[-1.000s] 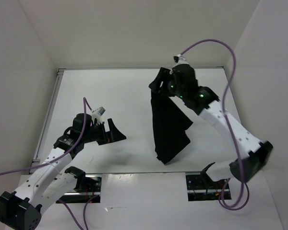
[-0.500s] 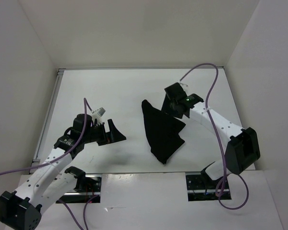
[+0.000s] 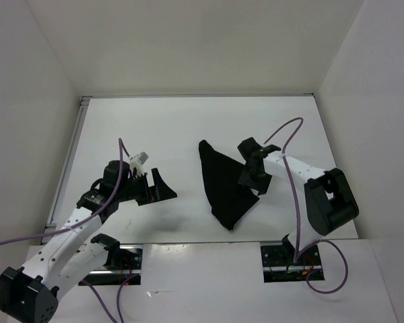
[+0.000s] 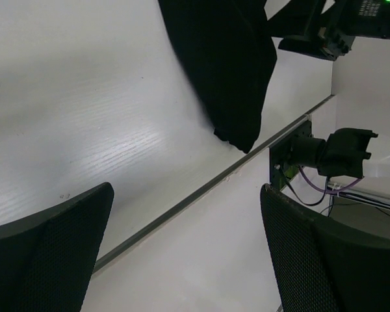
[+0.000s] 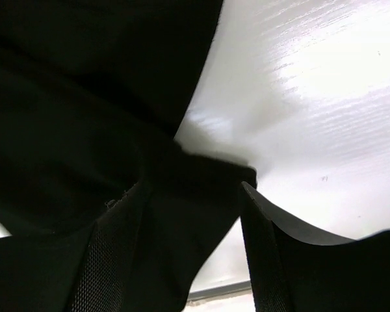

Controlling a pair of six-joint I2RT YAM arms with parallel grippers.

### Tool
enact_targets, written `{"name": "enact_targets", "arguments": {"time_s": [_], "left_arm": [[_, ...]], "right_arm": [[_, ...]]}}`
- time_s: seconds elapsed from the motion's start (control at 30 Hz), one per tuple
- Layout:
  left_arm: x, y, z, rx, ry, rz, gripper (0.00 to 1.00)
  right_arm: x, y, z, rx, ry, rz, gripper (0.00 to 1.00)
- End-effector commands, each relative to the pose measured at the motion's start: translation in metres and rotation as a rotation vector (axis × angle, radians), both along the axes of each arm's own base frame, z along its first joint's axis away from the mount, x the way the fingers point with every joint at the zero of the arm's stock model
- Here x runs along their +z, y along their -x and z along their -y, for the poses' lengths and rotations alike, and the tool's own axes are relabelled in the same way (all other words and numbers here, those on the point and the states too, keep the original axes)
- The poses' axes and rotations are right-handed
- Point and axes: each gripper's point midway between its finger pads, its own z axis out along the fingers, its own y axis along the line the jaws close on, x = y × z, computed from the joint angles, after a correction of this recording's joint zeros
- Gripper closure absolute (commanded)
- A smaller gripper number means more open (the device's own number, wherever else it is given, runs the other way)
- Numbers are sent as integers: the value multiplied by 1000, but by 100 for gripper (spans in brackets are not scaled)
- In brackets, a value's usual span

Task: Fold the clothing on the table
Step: Move the skirt to the center of the board

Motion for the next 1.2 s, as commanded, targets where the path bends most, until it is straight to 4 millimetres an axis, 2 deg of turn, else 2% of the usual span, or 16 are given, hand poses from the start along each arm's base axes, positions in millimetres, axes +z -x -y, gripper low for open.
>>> {"name": "enact_targets", "arguments": {"time_s": [0.0,0.07,0.1,0.13,0.17,0.2,0.23,0.27,0.3,0.33,0.4,0.47,0.5,0.8,1.0,1.17], "left_arm": [[4,-1,3,-11,20,15,0],[4,-1,3,-11,20,15,0],[4,-1,3,-11,20,15,0],[4,-1,3,-11,20,15,0],[4,-1,3,-11,20,15,0],[2,0,3,-11,17,6,0],[2,0,3,-11,17,6,0],[2,0,3,-11,17,6,0],[2,0,3,-11,17,6,0],[2,0,3,-11,17,6,0],[2,-1,4,-11,17,8,0],[-2,-3,5,-23,13,-4,0],[-5,-3,7,-33,16,-16,0],[-7,-10,14,-67,14,-39,0],[-4,-9,16,-87,22,-37,0],[-9,-9,17,-100,18,-52,0]], "right_arm": [[-27,1,8,-39,39,-60,36],[-45,6,5,-15,38,-115,44],[-53,6,1,-12,23,-132,69],[-55,8,-1,-11,16,-146,69],[-57,10,-1,0,10,-152,98],[-57,11,-1,0,10,-152,100],[-51,12,-6,15,1,-153,100],[-24,-3,-16,35,-19,-64,100],[-4,5,-26,65,-8,-47,100],[19,1,-32,85,-18,8,100],[108,-16,-55,125,-173,213,100],[144,-19,-58,147,-226,277,100],[156,-15,-62,159,-263,294,100],[211,12,-80,225,-473,380,100],[273,43,-83,249,-648,520,100],[341,70,-85,325,-817,691,100]]}}
